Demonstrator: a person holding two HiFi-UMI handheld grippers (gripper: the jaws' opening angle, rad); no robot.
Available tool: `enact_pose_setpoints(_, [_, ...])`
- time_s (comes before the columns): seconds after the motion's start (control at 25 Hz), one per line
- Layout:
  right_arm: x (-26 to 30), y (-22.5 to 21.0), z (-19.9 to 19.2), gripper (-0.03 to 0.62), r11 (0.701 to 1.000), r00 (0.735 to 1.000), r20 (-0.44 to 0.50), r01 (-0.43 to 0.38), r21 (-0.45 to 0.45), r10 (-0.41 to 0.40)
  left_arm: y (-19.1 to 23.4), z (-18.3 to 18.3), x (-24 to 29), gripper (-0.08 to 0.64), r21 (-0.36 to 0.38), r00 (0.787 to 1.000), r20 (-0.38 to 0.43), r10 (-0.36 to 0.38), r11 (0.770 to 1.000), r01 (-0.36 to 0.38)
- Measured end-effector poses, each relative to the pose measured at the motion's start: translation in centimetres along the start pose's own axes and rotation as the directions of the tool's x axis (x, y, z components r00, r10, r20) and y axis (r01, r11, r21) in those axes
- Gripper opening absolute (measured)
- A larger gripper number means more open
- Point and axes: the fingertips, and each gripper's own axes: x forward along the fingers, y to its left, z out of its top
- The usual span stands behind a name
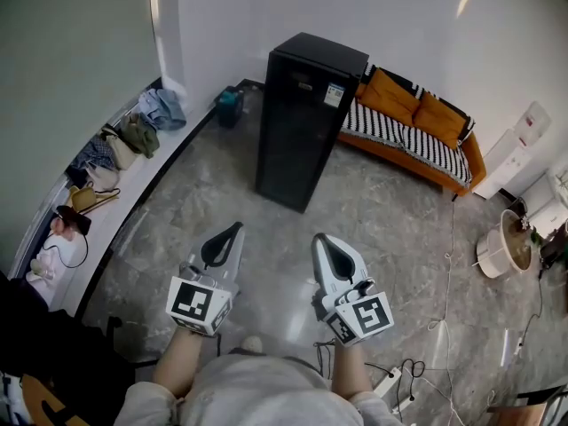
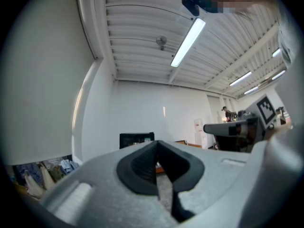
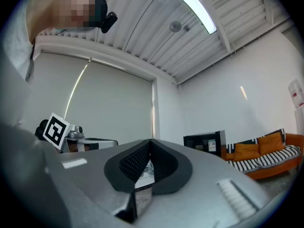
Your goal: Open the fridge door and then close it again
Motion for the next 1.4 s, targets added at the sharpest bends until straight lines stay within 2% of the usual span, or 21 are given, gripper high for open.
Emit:
enact_pose_setpoints(0.6, [7.1,-3.2,-2.5,-0.003,1.000,1.000,-0.027,0.007,0.017,-0.006,6.2,-2.2,5.1,0.002,-0.038,1.000,-0.020,0.007,0.999,-0.008])
enact_pose_setpoints(1.4, [19.9,-18.1,-3.1,-0.003,0.999,0.999,-0.015,-0.043,0.018,0.043,12.4,-3.0,23.0,0.002,-0.021,0.999,-0.019,0.032,0.999,-0.033])
